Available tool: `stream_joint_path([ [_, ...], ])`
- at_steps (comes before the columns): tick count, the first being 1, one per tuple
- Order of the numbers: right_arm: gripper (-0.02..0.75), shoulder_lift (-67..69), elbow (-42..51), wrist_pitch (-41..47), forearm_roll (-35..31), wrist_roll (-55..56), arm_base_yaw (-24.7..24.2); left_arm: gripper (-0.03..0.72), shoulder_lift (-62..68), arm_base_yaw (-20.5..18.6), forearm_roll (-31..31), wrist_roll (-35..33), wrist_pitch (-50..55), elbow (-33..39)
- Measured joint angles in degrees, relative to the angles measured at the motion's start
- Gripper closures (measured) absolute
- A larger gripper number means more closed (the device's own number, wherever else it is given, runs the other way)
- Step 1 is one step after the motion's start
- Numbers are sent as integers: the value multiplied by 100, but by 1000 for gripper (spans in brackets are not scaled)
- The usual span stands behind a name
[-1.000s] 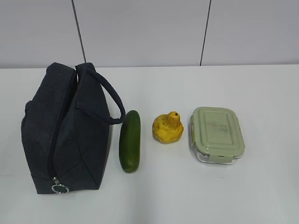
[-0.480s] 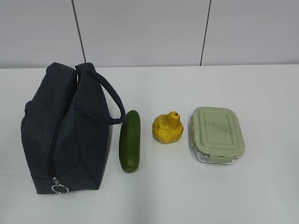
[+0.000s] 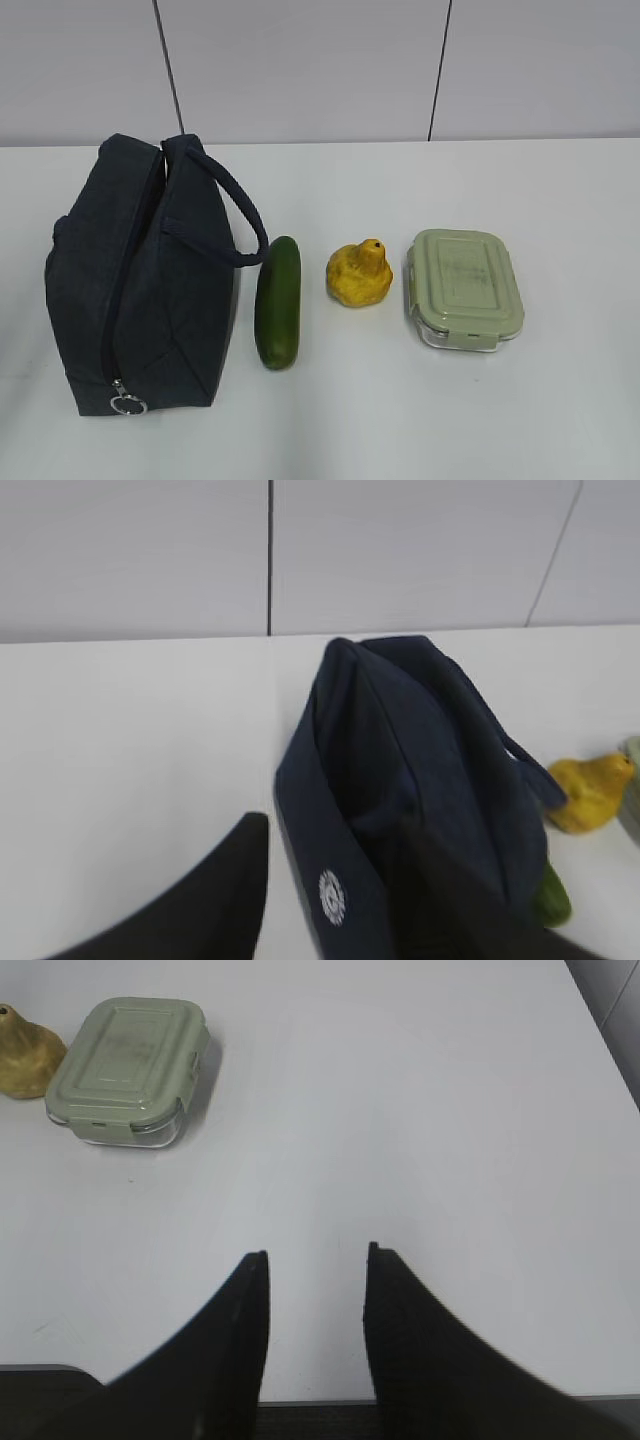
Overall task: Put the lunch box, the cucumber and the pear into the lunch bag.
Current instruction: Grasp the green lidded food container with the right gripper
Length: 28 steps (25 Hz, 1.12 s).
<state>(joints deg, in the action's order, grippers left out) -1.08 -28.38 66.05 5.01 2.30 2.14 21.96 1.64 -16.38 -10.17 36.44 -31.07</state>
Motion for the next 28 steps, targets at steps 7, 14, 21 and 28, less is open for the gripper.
stream_joint_path([
  [7, 473, 0, 0, 0, 0, 0, 0, 446, 1300, 154, -18, -181, -1488, -113],
  [14, 473, 0, 0, 0, 0, 0, 0, 446, 2145, 450, 1, -359, -1851, -299],
  [21, 473, 509, -106, -39, -230, 0, 0, 446, 3149, 672, 193, -373, -1636, -803],
  [28, 473, 2175, -962, -626, -1074, -160, 0, 446, 4098, 701, 105, -377, -1136, -1614],
])
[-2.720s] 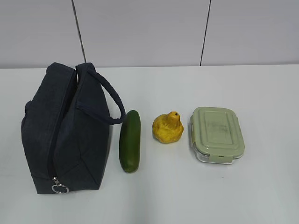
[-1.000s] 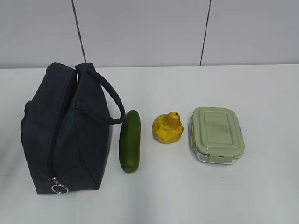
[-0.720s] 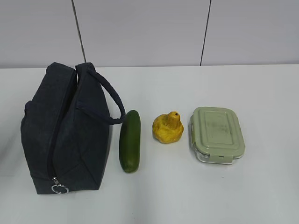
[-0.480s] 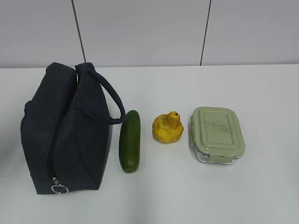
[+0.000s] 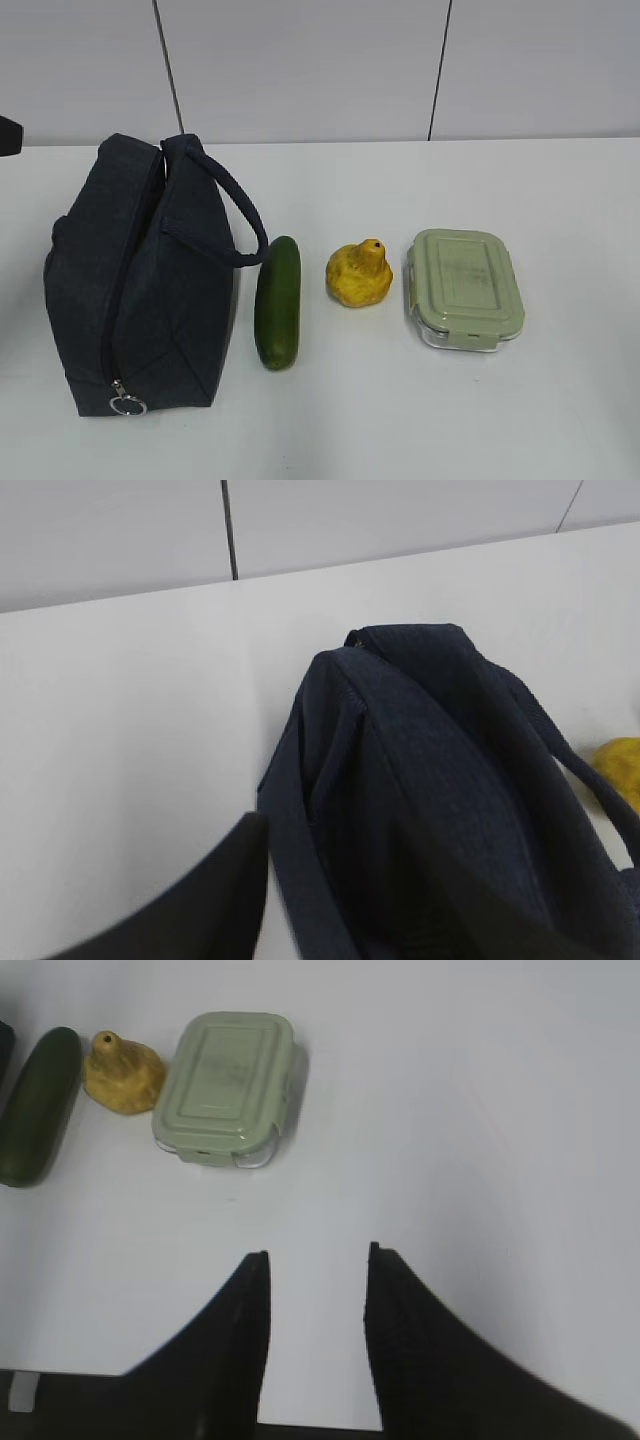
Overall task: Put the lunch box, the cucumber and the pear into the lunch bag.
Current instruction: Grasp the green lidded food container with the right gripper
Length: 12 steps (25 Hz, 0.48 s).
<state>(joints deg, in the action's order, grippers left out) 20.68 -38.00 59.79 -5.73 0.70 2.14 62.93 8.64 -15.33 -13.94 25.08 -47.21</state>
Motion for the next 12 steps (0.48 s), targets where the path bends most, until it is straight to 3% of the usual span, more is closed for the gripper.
stream_joint_path([
  [7, 473, 2203, -787, -476, -729, -754, 0, 446, 562, 11, -223, 0, 999, -618],
  [12, 473, 3476, -1492, -607, -977, -1173, 0, 446, 683, 11, -719, -449, 2113, -1207],
])
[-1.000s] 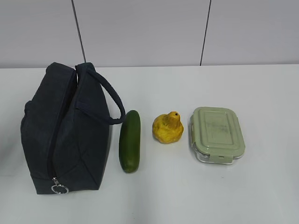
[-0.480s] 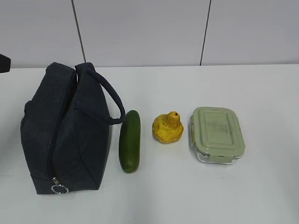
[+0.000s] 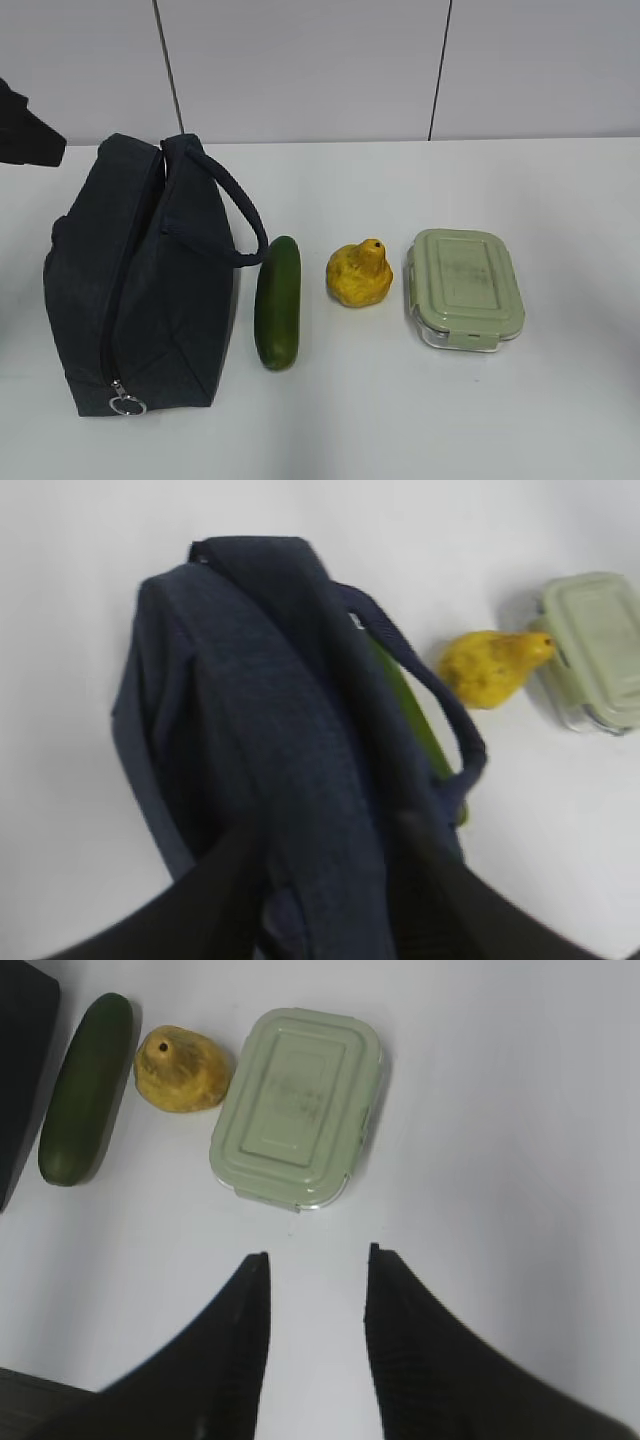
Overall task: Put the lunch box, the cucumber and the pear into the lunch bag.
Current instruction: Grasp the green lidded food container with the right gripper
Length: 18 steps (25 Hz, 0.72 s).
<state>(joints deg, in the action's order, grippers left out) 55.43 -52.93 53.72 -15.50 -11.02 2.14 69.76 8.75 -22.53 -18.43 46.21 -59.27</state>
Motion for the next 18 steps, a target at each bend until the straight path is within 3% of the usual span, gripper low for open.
stream_joint_path([
  [5, 473, 772, -264, -48, -293, -315, 0, 446, 99, 0, -489, -309, 638, -497],
  [18, 473, 2710, -551, -66, -1191, -751, -101, 446, 916, 0, -1064, -1005, 868, -550],
])
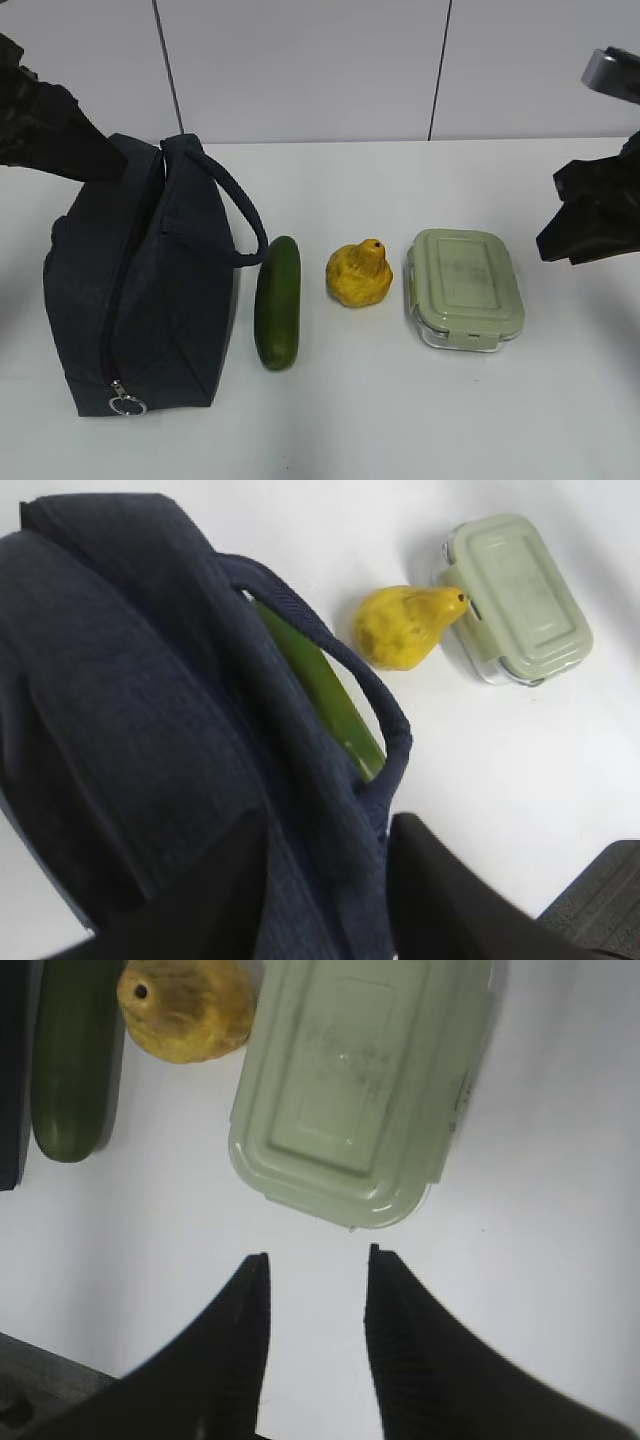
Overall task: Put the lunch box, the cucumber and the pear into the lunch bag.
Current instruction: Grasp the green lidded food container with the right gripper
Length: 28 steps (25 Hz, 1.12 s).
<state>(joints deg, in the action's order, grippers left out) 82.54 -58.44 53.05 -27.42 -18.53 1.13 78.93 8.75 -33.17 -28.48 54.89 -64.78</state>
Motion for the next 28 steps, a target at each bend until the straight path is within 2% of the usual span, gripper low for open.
stream_joint_path([
  [2, 473, 221, -63, 0, -196, -163, -142, 446, 0, -40, -6, -1, 19, 0],
  [7, 473, 846, -128, 256, -1628, -1292, -914, 446, 0, -290, -97, -17, 93, 0],
  [8, 473, 911, -128, 275, -1744, -1453, -974, 446, 0, -327, -158, -61, 111, 0],
  [13, 473, 1148, -139, 335, -1907, -1740, -1022, 446, 0, -338, -548, -302, 229, 0],
  [28, 470, 2003, -572, 543, -2052, -2067, -1032, 446, 0, -398, -536, -337, 225, 0],
])
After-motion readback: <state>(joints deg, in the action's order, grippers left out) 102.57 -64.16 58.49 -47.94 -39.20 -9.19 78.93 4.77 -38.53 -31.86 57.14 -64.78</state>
